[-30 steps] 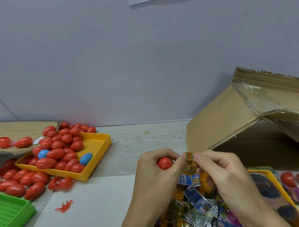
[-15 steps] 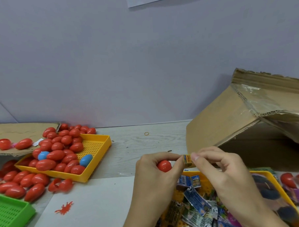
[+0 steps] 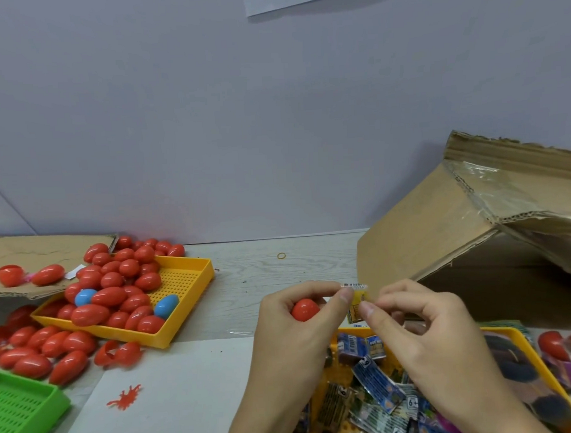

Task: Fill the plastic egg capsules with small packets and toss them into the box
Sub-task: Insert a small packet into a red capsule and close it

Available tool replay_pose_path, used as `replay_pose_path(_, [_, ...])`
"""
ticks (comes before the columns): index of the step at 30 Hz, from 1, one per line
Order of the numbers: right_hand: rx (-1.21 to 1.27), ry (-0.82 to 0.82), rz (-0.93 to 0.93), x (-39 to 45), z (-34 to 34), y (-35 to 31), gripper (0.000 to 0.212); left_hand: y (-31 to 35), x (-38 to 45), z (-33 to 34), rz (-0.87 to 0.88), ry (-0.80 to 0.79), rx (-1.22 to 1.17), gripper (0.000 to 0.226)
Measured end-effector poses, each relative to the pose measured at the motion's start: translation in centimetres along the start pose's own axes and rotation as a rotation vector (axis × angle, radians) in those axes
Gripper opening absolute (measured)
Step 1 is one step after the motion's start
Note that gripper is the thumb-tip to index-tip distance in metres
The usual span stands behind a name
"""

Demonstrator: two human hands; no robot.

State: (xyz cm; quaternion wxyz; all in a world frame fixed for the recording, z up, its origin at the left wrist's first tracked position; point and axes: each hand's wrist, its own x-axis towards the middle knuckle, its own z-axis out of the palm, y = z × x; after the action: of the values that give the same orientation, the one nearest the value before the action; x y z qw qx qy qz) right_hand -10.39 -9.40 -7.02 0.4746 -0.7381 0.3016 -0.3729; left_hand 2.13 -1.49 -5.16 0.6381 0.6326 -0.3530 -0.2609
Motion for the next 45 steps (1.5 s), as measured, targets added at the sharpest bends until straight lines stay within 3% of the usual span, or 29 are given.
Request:
replay_pose_path(6, [-0.076,0.047,-0.076,-0.10,0.13,-0.20,0.030,-0.56,0.24,-0.08,-0.030,0.003,-0.073,0.031])
replay_pose_path(11, [-0.103,0.054,-0.077,0.00,0.13,-0.16,0.030,-0.84,0.49,-0.11,-0.089,-0.032,-0.162,0.035])
replay_pose_path(17, [-0.086,0.083,-0.069,-0.06,0.13,-0.24,0.029,-0.77,0.46,-0.12,-0.095,-0.044,-0.145,0.030])
replay_pose_path(23, [-0.023,0.085,-0.028,-0.03,0.10,-0.08,0.009,-0.67,0.44,-0.02,-0.107,-0.040,-0.153,0.027])
replay_pose_path(29, [0.124,0.080,-0.006,0.03,-0.10,-0.39,0.033,-0.63,0.38,-0.06,-0.107,-0.037,-0.110,0.017])
replay_pose_path(39, [-0.077,-0.003,0.040,0.18,-0.03,-0.07,0.040,-1.03,0.33,0.04,-0.068,-0.018,-0.058,0.009])
replay_pose_path(45, [0.112,-0.006,0.095,0.19,-0.08,-0.32,0.039,-0.74,0.25,0.11,-0.063,0.012,-0.045,0.025])
